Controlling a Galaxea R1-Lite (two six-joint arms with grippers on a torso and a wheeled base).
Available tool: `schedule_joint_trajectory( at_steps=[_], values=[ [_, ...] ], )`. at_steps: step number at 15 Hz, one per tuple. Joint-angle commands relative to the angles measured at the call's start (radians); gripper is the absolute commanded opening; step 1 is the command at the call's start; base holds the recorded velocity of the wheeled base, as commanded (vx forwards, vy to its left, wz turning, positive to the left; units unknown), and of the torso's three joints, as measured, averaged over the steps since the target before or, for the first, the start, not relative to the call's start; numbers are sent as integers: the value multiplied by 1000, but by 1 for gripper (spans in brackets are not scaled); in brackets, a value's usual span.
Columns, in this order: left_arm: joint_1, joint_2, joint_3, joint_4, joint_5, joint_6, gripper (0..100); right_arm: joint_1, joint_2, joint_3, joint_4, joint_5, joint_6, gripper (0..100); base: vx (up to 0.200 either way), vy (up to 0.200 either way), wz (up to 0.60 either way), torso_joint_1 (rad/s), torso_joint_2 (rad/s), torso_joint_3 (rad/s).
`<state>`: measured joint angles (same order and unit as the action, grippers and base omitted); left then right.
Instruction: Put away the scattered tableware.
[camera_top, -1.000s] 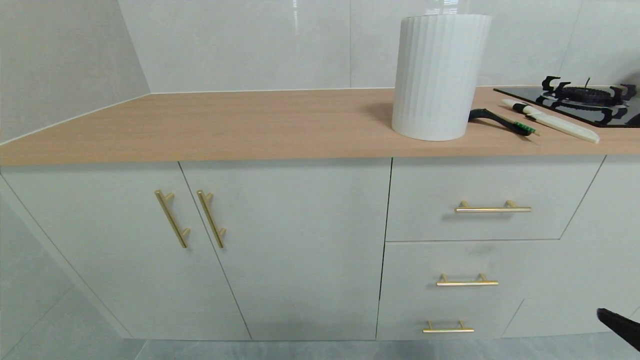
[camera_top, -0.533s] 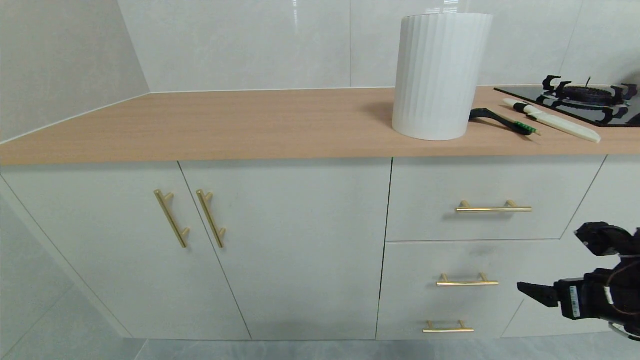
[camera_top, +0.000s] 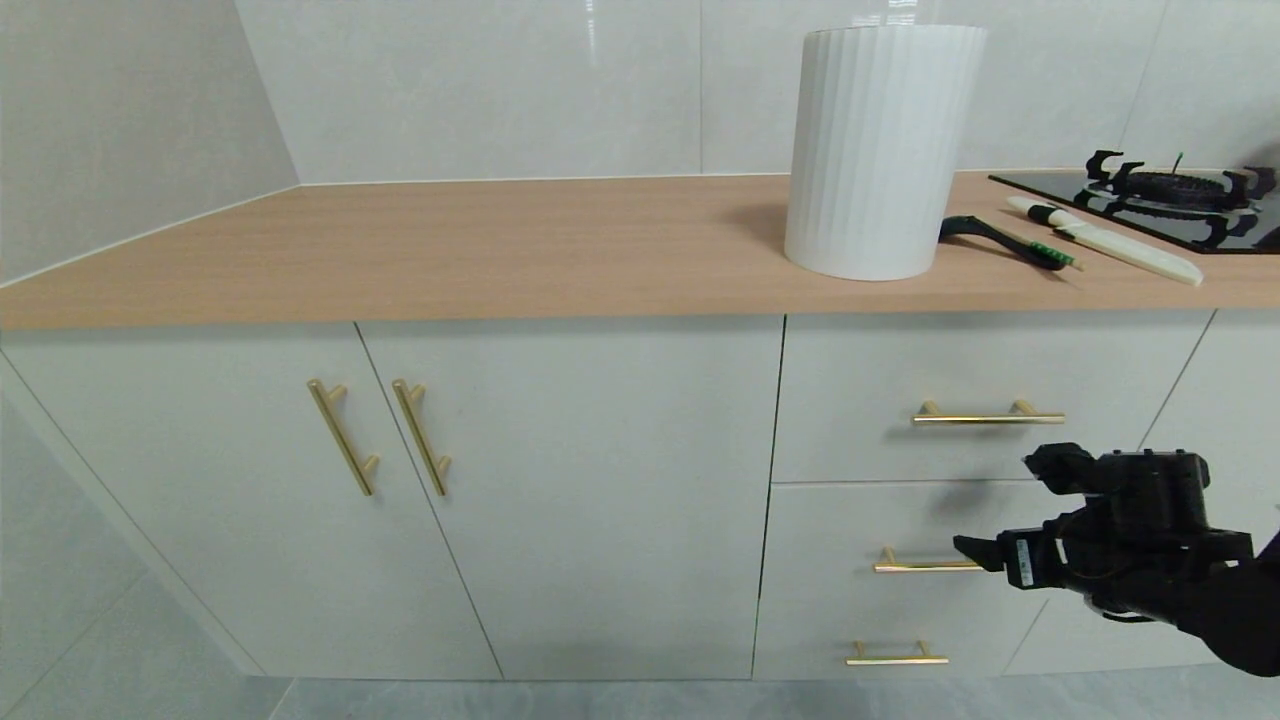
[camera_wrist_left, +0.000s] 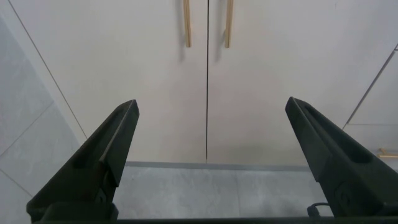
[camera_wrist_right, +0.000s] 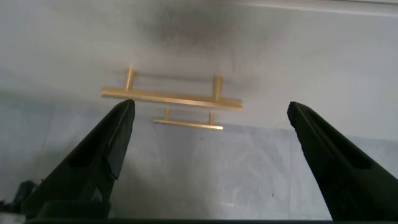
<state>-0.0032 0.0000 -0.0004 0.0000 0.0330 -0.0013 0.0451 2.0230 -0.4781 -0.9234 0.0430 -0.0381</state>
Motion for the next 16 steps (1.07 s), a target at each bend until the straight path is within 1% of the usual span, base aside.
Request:
schedule_joint_trajectory(
  at_steps=[1,5,6,16],
  values=[
    [0,2,-1,0,1,0,100,27,114,-16,-29,-17,0,100,0,0,0,0,0,0],
    [0,2,0,0,1,0,100,30,284,-19,-296,-83,0,100,0,0,0,0,0,0],
    [0,2,-1,0,1,0,100,30,304,-24,-321,-94,-2,100,0,0,0,0,0,0],
    [0,2,-1,0,1,0,100,36,356,-79,-324,-110,3,100,0,0,0,0,0,0]
  ],
)
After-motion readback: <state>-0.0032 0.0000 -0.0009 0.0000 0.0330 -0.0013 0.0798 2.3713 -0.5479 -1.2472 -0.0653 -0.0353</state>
